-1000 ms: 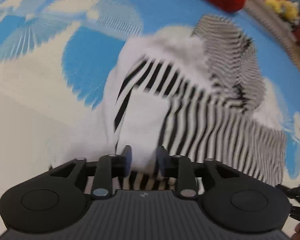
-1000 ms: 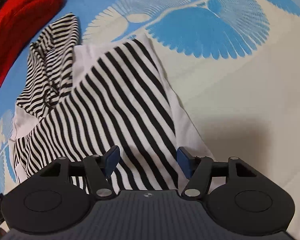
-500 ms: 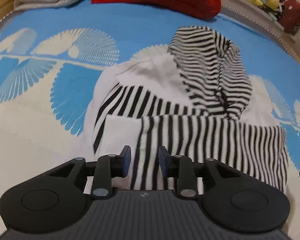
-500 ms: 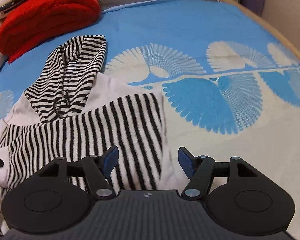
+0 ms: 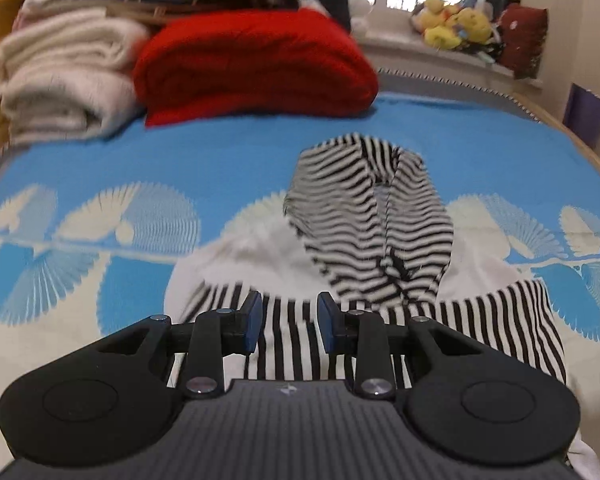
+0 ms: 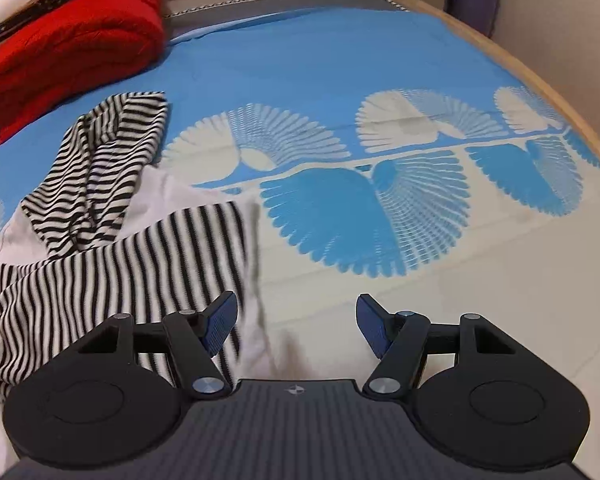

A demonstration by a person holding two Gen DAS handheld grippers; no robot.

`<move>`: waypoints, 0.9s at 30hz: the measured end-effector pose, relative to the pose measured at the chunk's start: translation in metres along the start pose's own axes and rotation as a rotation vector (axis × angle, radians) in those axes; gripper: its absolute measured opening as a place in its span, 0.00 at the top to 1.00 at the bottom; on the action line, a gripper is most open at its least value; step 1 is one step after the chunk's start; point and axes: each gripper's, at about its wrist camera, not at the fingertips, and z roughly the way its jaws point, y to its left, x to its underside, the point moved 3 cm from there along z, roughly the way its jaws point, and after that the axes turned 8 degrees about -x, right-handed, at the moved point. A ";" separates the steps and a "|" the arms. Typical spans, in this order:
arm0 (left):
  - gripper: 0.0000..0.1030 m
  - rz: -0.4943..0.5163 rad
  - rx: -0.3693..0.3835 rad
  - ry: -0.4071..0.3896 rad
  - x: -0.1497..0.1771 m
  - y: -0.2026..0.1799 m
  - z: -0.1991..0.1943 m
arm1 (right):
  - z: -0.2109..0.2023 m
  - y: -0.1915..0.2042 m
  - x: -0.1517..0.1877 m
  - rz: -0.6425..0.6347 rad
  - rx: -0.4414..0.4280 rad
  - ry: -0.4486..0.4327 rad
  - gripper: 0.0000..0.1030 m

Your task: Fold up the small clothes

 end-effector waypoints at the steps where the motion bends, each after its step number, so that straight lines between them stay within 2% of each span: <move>1: 0.68 0.007 -0.002 -0.010 -0.004 0.000 -0.001 | -0.001 -0.003 -0.001 0.006 0.002 -0.002 0.34; 5: 0.83 -0.009 0.005 -0.008 -0.031 0.004 0.011 | -0.003 -0.007 -0.004 0.005 -0.003 -0.010 0.34; 9: 0.88 -0.012 0.010 -0.012 -0.068 0.000 0.049 | 0.000 -0.007 -0.005 -0.016 -0.005 -0.002 0.34; 13: 0.88 -0.010 0.025 0.022 -0.099 -0.009 0.110 | 0.006 -0.005 -0.004 -0.029 -0.008 0.018 0.34; 18: 0.88 -0.035 0.085 0.083 -0.138 -0.019 0.196 | 0.017 -0.005 -0.001 -0.042 0.002 0.040 0.34; 22: 0.88 -0.130 0.114 0.096 -0.164 -0.022 0.252 | 0.024 -0.005 0.001 -0.062 0.023 0.054 0.34; 25: 0.82 -0.190 0.098 0.096 -0.183 -0.026 0.292 | 0.028 -0.005 0.004 -0.093 0.035 0.062 0.34; 26: 0.74 -0.208 0.105 0.103 -0.189 -0.028 0.303 | 0.028 -0.005 0.005 -0.105 0.039 0.065 0.34; 27: 0.62 -0.222 0.113 0.112 -0.192 -0.031 0.312 | 0.029 -0.006 0.006 -0.116 0.046 0.070 0.34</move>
